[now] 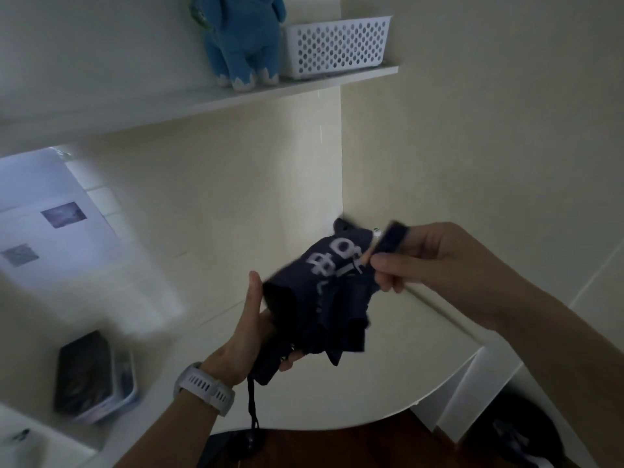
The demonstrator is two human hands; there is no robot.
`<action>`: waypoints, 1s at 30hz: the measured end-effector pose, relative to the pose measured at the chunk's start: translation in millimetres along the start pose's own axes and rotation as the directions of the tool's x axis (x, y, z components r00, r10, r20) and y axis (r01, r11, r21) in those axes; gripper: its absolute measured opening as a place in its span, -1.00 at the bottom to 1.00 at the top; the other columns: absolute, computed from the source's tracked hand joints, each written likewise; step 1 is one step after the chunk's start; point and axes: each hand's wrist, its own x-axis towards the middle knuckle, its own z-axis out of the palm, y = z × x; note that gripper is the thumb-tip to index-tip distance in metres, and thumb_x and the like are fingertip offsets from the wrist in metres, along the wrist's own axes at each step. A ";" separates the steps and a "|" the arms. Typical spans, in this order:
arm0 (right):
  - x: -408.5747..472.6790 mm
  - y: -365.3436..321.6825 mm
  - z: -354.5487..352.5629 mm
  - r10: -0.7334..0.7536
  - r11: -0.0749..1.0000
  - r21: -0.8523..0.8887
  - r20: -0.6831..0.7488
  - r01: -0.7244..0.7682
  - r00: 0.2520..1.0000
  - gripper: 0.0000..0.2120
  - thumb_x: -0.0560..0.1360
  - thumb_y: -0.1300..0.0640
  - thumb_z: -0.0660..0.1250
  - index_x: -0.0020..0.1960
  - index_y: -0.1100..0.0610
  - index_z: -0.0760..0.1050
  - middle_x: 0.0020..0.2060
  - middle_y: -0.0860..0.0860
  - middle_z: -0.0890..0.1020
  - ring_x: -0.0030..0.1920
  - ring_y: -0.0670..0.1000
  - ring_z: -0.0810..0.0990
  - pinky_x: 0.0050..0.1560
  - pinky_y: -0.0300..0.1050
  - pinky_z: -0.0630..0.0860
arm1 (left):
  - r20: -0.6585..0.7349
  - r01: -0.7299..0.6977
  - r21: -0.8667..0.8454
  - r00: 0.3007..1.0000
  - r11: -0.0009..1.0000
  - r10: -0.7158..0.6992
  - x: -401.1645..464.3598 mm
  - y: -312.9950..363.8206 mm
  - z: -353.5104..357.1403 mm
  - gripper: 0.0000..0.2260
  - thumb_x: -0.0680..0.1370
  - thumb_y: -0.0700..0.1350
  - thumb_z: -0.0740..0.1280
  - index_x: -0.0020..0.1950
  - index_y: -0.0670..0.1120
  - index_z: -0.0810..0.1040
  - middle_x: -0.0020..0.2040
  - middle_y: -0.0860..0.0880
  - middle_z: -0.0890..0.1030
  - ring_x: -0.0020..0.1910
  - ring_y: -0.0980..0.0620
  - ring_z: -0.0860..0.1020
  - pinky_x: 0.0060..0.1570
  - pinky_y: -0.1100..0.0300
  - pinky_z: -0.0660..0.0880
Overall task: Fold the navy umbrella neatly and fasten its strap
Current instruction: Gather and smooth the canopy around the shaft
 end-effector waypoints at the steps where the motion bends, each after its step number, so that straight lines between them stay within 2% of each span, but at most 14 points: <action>1: 4.8 -0.4 1.1 -0.030 0.999 -0.027 0.023 0.031 0.999 -0.88 0.54 0.30 0.42 -0.08 0.19 0.74 -0.32 0.10 0.71 -0.29 -0.02 0.65 -0.20 -0.23 0.59 | 0.007 0.009 0.000 1.000 1.000 -0.009 0.3 2.9 4.8 0.11 0.25 0.72 -0.10 0.48 -0.02 0.47 -0.13 -0.32 0.46 -0.36 -0.09 0.37 -0.39 0.10 0.31; 2: 10.2 -0.9 2.5 -0.045 0.997 -0.053 0.041 0.047 0.998 -0.88 0.55 0.30 0.41 -0.05 0.19 0.74 -0.31 0.08 0.71 -0.27 -0.02 0.66 -0.16 -0.22 0.59 | 0.007 0.008 0.013 1.000 1.000 -0.008 1.5 4.5 9.7 0.04 0.30 0.69 -0.12 0.50 0.04 0.44 -0.12 -0.32 0.47 -0.37 -0.09 0.38 -0.41 0.11 0.30; 4: 20.1 -2.3 5.2 -0.046 0.995 -0.080 0.078 0.052 0.996 -0.87 0.57 0.27 0.41 0.02 0.20 0.74 -0.29 0.04 0.73 -0.25 -0.04 0.67 -0.12 -0.22 0.59 | -0.017 -0.025 0.136 0.999 0.990 0.028 2.9 6.8 20.8 -0.22 0.54 0.52 -0.03 0.33 -0.05 0.58 -0.24 -0.28 0.48 -0.44 -0.08 0.38 -0.48 0.05 0.27; 6: 27.8 -2.6 6.2 -0.055 0.994 -0.092 0.124 0.066 0.991 -0.86 0.57 0.25 0.41 0.01 0.14 0.76 -0.30 -0.02 0.72 -0.27 -0.06 0.63 -0.14 -0.22 0.55 | -0.085 -0.086 0.343 0.989 0.936 0.122 3.8 6.8 26.5 -0.72 0.71 0.15 0.17 0.31 0.12 0.58 -0.28 -0.21 0.56 -0.46 -0.10 0.43 -0.45 -0.03 0.32; 7: 30.9 -2.8 6.1 -0.069 0.991 -0.100 0.135 0.083 0.988 -0.84 0.56 0.24 0.42 -0.03 0.06 0.77 -0.31 -0.07 0.70 -0.28 -0.07 0.60 -0.14 -0.22 0.53 | -0.087 -0.092 0.455 0.985 0.886 0.147 3.0 6.1 26.2 -0.70 0.70 -0.01 0.26 0.42 0.25 0.47 -0.25 -0.12 0.64 -0.44 -0.12 0.49 -0.44 -0.02 0.41; 8: 33.8 -3.2 6.0 -0.091 0.988 -0.109 0.133 0.105 0.987 -0.81 0.55 0.22 0.44 -0.09 -0.02 0.77 -0.32 -0.12 0.67 -0.28 -0.07 0.57 -0.13 -0.23 0.50 | -0.081 -0.084 0.561 0.984 0.824 0.156 1.8 6.3 24.4 -0.51 0.66 -0.11 0.33 0.50 0.32 0.34 -0.17 -0.06 0.69 -0.41 -0.12 0.57 -0.41 -0.02 0.52; 10: 40.5 -2.8 5.8 -0.117 0.985 -0.118 0.103 0.129 0.988 -0.83 0.55 0.22 0.45 -0.09 -0.01 0.76 -0.32 -0.14 0.66 -0.29 -0.06 0.54 -0.12 -0.22 0.49 | -0.023 -0.091 0.716 0.988 0.692 0.154 -2.0 9.9 20.5 -0.30 0.59 -0.21 0.41 0.58 0.30 0.20 -0.05 0.00 0.72 -0.30 0.03 0.68 -0.31 0.10 0.63; 13: 52.3 4.3 11.3 -0.073 0.988 -0.138 0.023 0.076 0.997 -0.90 0.53 0.19 0.48 0.00 0.12 0.78 -0.20 0.12 0.75 -0.26 0.09 0.57 -0.15 -0.09 0.55 | 0.092 -0.155 0.862 0.984 0.483 0.152 -3.7 14.3 26.2 -0.20 0.54 -0.19 0.45 0.62 0.25 0.10 0.00 0.09 0.70 -0.22 0.14 0.67 -0.19 0.21 0.62; 16: 60.6 22.8 20.5 0.009 0.990 -0.137 -0.043 -0.015 0.999 -0.90 0.50 0.16 0.51 -0.01 0.13 0.78 -0.11 0.21 0.78 -0.21 0.28 0.63 -0.10 0.07 0.56 | 0.077 -0.125 0.960 0.978 0.250 0.192 -6.4 19.4 36.4 -0.07 0.50 -0.09 0.46 0.64 0.26 -0.10 0.09 0.17 0.63 -0.18 0.20 0.57 -0.18 0.24 0.55; 19: 60.6 39.4 25.7 0.116 0.991 -0.059 -0.080 -0.121 0.990 -0.89 0.52 0.22 0.49 -0.01 0.25 0.75 -0.16 0.27 0.75 -0.29 0.05 0.60 -0.14 -0.12 0.56 | 0.088 -0.117 0.989 0.957 0.090 0.278 -10.0 21.8 40.4 0.01 0.49 -0.08 0.41 0.64 0.16 -0.30 0.05 0.07 0.66 -0.28 0.07 0.59 -0.28 0.07 0.59; 21: 59.7 44.7 24.8 0.170 0.985 -0.022 -0.090 -0.173 0.981 -0.91 0.52 0.23 0.49 -0.10 0.25 0.74 -0.25 0.24 0.73 -0.35 -0.05 0.58 -0.21 -0.20 0.55 | 0.149 -0.162 0.987 0.926 0.008 0.347 -12.7 22.6 41.0 -0.02 0.50 -0.11 0.40 0.66 0.14 -0.25 0.02 0.03 0.65 -0.37 0.04 0.55 -0.37 0.03 0.59; 25: 61.3 47.6 12.1 0.213 0.976 0.044 -0.034 -0.211 0.977 -0.75 0.49 0.27 0.52 -0.36 0.11 0.70 -0.41 -0.02 0.64 -0.39 -0.07 0.57 -0.24 -0.23 0.60 | 0.331 -0.233 0.921 0.889 -0.312 0.316 -16.7 21.0 37.0 -0.18 0.56 -0.16 0.38 0.65 0.28 0.00 0.03 -0.05 0.48 -0.44 0.04 0.28 -0.54 0.09 0.50; 28: 59.1 50.0 4.0 0.267 0.960 0.098 -0.033 -0.263 0.963 -0.93 0.49 0.34 0.49 -0.15 0.24 0.71 -0.33 0.06 0.66 -0.37 -0.01 0.57 -0.28 -0.27 0.61 | 0.348 -0.223 0.900 0.885 -0.374 0.309 -19.1 19.1 33.7 -0.18 0.51 -0.17 0.43 0.64 0.25 0.11 0.01 -0.05 0.46 -0.39 0.06 0.17 -0.59 0.13 0.43; 30: 55.6 51.5 -2.3 0.309 0.944 0.135 -0.042 -0.301 0.950 -0.81 0.50 0.37 0.46 0.11 0.25 0.66 -0.28 0.10 0.65 -0.40 0.00 0.58 -0.31 -0.25 0.61 | 0.354 -0.237 0.899 0.888 -0.368 0.294 -21.3 17.4 33.9 -0.21 0.54 -0.13 0.41 0.65 0.24 0.09 -0.02 -0.04 0.49 -0.39 0.06 0.21 -0.59 0.12 0.44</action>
